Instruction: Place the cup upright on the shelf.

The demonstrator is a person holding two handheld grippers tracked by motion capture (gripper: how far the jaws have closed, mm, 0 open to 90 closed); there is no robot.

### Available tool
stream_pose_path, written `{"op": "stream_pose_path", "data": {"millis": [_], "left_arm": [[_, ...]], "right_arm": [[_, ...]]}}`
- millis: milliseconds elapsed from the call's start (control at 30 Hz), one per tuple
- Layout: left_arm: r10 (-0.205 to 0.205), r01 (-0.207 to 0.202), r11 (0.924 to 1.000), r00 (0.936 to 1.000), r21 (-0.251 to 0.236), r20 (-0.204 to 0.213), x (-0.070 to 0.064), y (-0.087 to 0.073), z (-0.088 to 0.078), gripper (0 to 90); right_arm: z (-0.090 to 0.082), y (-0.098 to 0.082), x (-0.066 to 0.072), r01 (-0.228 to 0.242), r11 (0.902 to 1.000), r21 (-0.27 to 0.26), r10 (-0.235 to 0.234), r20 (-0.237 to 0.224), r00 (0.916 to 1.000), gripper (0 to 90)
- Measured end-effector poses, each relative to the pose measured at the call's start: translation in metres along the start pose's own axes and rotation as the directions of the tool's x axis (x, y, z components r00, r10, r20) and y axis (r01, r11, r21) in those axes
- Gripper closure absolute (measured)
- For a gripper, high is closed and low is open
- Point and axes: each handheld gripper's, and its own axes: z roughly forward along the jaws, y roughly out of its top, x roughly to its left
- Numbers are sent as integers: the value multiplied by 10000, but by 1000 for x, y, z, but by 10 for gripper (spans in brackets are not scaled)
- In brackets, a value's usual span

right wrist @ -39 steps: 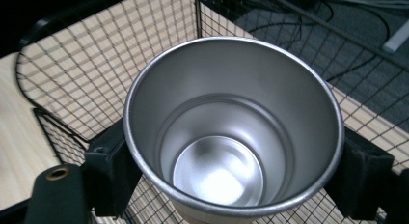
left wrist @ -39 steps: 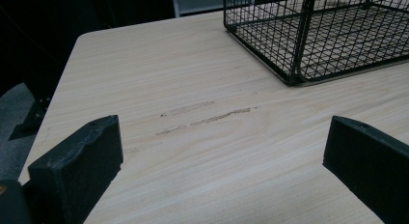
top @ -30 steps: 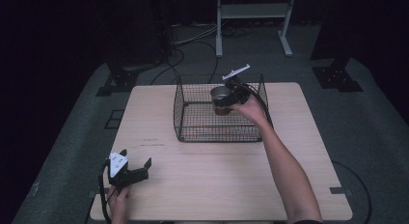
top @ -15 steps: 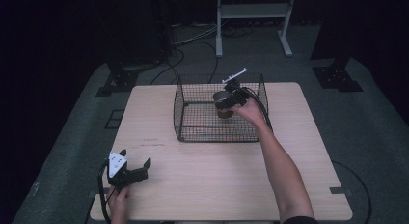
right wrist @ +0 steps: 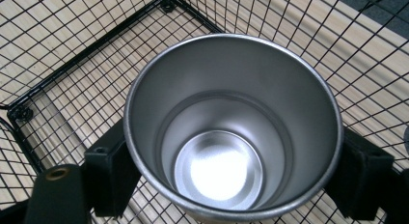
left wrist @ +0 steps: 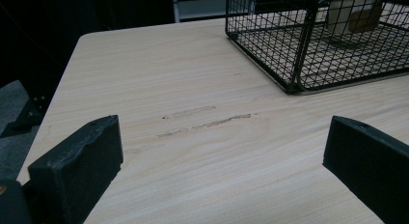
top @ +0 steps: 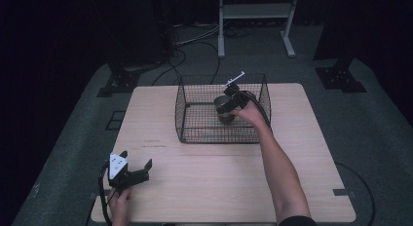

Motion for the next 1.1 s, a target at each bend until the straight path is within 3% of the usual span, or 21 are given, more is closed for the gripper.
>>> {"op": "stream_pose_path", "data": {"millis": [133,367,533,1100], "left_arm": [[-64,64,10000,10000,-5,-11,0,0,0,0],[-185,185,9998,9998,-32,-24,1,0,0,0],[-160,160,9999,9999,-43,-20,1,0,0,0],[-194,194,9998,9998,-47,-14,1,0,0,0]], "right_arm": [[2,0,1,-131,9999,89,130,86,9999,177],[7,2,7,321,9990,307,-331,319,9989,175],[8,2,10,523,9982,277,-530,236,9983,173],[1,-1,4,446,9978,494,-458,230,9987,133]]}}
